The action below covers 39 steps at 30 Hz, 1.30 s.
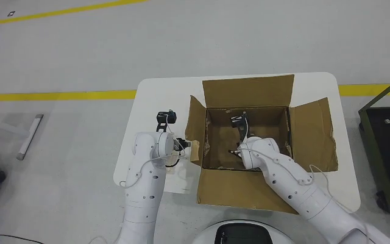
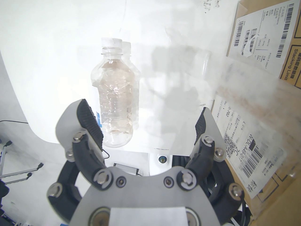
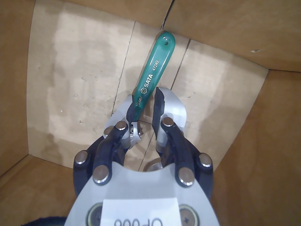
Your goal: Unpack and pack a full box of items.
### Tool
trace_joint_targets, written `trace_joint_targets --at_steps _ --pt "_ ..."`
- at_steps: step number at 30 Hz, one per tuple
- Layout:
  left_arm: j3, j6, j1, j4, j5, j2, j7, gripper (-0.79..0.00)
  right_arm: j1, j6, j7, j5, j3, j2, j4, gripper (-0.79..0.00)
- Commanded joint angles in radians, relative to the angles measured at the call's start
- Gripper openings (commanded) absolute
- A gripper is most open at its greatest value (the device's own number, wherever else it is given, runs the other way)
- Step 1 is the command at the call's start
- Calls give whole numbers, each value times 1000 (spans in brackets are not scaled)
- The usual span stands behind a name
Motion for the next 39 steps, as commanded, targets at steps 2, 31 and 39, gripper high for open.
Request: trace_joint_targets --at_steps 2,31,39 --pt "0 0 0 0 0 0 0 0 -2 -3 -1 -1 7 -3 0 -785" --pt "0 0 0 0 0 0 0 0 -65 -248 156 -107 89 18 -193 -785" --pt "0 0 0 0 0 0 0 0 -2 -209 260 -113 90 2 -169 -680"
